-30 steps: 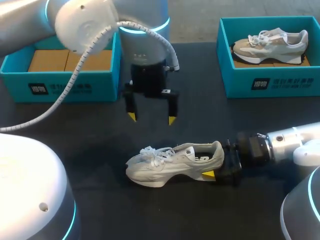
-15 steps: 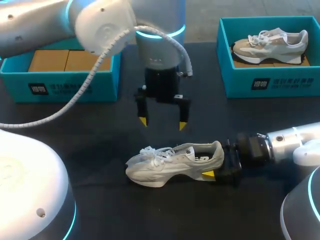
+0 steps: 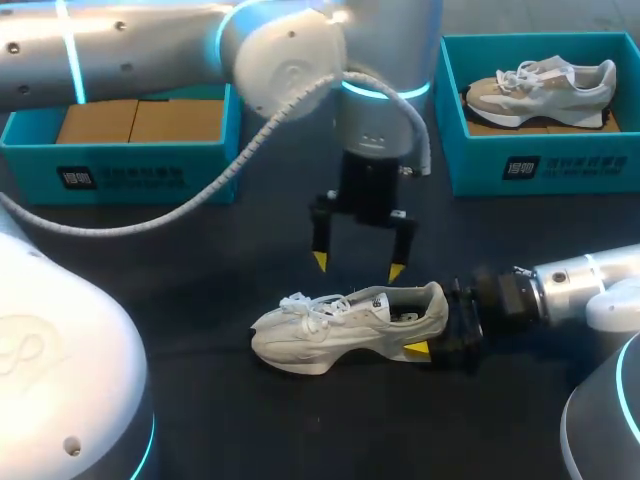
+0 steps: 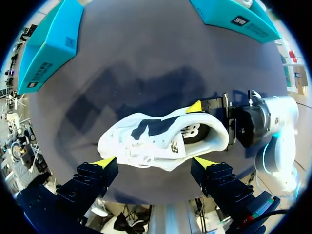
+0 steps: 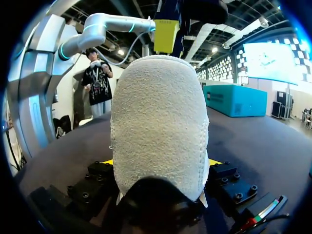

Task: Take the shoe out of the shoebox, open the shoe tongue, remove and reinsert the insole, then place the shoe into the shoebox

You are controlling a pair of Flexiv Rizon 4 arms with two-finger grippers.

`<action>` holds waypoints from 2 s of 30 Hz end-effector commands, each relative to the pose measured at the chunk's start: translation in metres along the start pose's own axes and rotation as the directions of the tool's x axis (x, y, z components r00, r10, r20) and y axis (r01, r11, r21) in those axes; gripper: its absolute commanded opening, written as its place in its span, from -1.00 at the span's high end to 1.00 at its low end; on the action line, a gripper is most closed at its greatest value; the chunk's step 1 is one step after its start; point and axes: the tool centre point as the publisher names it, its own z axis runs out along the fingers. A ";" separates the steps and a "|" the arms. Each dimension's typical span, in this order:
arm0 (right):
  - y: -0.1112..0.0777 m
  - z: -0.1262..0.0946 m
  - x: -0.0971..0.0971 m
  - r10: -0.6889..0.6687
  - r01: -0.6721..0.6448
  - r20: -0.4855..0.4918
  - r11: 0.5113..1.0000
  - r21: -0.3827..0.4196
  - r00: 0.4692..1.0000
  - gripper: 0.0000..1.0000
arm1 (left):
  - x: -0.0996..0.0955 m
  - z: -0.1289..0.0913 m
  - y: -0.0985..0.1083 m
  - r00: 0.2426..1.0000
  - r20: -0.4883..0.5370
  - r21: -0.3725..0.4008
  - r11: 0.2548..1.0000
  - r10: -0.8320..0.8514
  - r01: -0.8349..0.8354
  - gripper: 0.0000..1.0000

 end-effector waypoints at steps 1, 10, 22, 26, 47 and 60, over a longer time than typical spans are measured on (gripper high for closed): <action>-0.001 0.003 0.000 0.000 0.000 0.002 1.000 0.003 1.000 1.00 | 0.012 0.010 -0.004 0.999 0.050 -0.029 1.000 -0.008 0.009 -1.00; -0.001 0.003 0.000 0.000 0.000 0.002 1.000 0.003 1.000 1.00 | 0.017 0.023 0.001 0.996 0.088 -0.071 0.997 -0.025 0.032 -1.00; -0.001 0.003 0.000 0.000 0.000 0.002 1.000 0.003 1.000 1.00 | 0.017 0.043 0.001 0.989 0.138 -0.083 0.994 -0.055 0.067 -1.00; -0.001 0.003 0.000 0.000 0.000 0.002 1.000 0.003 1.000 1.00 | 0.019 0.042 -0.003 0.988 0.142 -0.081 0.993 -0.068 0.080 -1.00; -0.001 0.003 0.000 0.000 0.000 0.002 1.000 0.003 1.000 1.00 | -0.005 0.060 -0.003 0.967 0.234 -0.111 0.986 -0.098 0.127 -0.98; -0.001 0.003 0.000 0.000 0.000 0.002 1.000 0.003 1.000 1.00 | -0.023 0.045 0.009 0.981 0.179 -0.124 0.987 -0.080 0.103 -0.81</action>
